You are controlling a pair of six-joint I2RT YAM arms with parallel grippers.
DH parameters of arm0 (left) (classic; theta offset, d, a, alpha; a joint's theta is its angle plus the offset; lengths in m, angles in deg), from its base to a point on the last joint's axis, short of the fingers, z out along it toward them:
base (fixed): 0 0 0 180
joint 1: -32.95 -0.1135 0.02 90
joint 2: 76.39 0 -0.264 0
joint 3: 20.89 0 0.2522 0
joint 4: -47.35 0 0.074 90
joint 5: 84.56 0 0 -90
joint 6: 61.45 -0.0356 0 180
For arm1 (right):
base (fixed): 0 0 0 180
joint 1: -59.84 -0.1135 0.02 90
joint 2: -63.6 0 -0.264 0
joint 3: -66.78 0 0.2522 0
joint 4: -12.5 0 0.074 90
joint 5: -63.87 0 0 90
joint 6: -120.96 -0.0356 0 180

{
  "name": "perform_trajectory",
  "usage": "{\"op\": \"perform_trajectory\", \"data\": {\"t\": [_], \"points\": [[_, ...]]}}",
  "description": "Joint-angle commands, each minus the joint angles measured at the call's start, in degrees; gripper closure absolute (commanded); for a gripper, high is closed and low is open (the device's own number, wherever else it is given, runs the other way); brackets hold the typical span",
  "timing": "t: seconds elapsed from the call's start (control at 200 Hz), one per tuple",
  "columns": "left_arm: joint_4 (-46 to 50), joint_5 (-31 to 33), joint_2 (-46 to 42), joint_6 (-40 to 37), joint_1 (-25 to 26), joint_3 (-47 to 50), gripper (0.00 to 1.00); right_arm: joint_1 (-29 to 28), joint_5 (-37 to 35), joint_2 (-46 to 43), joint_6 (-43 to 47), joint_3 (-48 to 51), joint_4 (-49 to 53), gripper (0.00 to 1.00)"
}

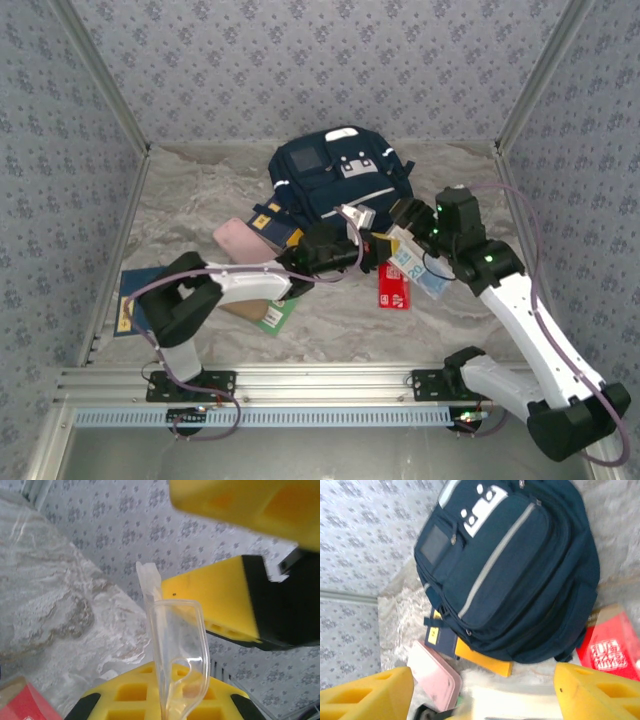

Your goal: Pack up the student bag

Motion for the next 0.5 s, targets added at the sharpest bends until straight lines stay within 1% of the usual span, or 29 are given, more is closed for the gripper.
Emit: {"op": "perform_trajectory", "data": {"t": [0.0,0.05,0.085,0.145,0.215,0.32,0.355,0.425,0.445,0.495], "points": [[5.18,0.66,-8.94,-2.6,-2.6,1.17,1.0,0.75,-5.67,-4.68,7.12,0.73,0.81,0.14],[9.25,1.12,-12.54,-2.53,-4.24,1.67,1.0,1.64,-5.67,-7.26,9.12,3.48,0.36,0.08],[12.28,1.09,-15.11,-2.44,-5.52,1.59,1.0,2.76,-3.64,-9.17,10.65,5.98,-0.77,0.07],[17.2,1.0,-19.22,-2.12,-7.71,1.71,1.0,5.5,2.58,-12.31,12.22,10.48,-4.61,0.05],[21.13,1.17,-23.44,-0.18,-10.47,2.06,1.0,9.12,10.39,-14.78,11.91,15.59,-8.44,0.03],[21.17,0.69,-28.42,5.76,-14.69,4.67,1.0,15.12,22.41,-16.97,7.58,22.92,-17.06,0.01],[20.26,0.36,-29.64,7.79,-15.71,5.9,1.0,16.56,26.33,-17.27,5.09,25.66,-21.9,0.0],[18.69,-0.38,-31.6,10.78,-16.91,7.77,1.0,18.65,35.86,-15.74,-1.9,31.11,-36.27,0.0],[18.4,-0.52,-31.91,11.66,-17.08,8.08,1.0,18.96,37.27,-15.17,-3.57,32.15,-41.42,0.0],[18.06,-0.89,-32.64,13.12,-17.39,8.79,1.0,19.15,39.93,-13.27,-7.46,34.37,-50.36,0.0]]}}
